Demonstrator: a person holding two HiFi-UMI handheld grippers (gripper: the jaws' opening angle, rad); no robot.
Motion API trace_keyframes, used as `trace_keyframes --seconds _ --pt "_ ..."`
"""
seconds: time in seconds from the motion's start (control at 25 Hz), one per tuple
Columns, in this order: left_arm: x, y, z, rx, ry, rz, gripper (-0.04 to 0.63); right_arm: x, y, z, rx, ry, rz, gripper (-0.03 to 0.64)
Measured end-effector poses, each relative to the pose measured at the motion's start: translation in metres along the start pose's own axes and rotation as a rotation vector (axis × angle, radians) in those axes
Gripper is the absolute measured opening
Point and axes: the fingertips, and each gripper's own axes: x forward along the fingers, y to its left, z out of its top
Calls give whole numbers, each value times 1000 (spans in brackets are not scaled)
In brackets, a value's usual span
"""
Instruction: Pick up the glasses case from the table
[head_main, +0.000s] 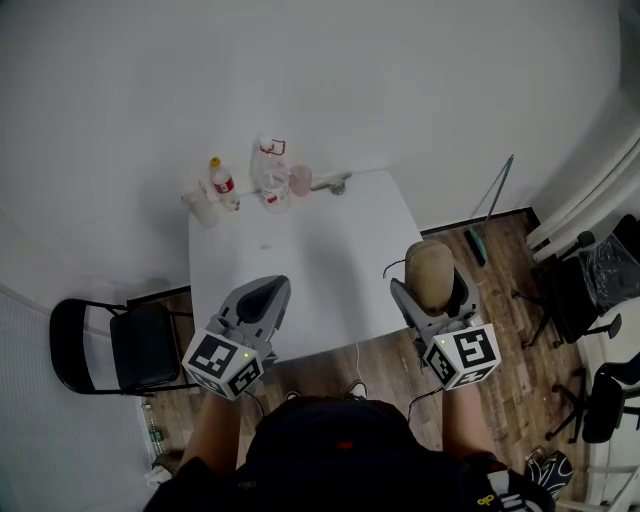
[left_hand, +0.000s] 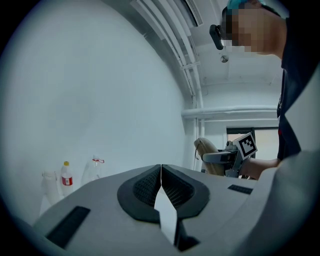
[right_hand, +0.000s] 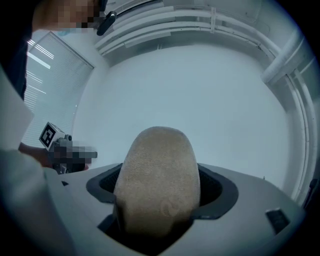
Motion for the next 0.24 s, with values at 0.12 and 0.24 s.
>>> trace_keyframes --seconds 0.12,0.24 --pt "-2 -3 0 1 -1 -1 21 -2 2 -1 2 -3 6 420" --pt "-2 -4 1 -2 2 2 21 -1 2 -2 -5 1 9 420"
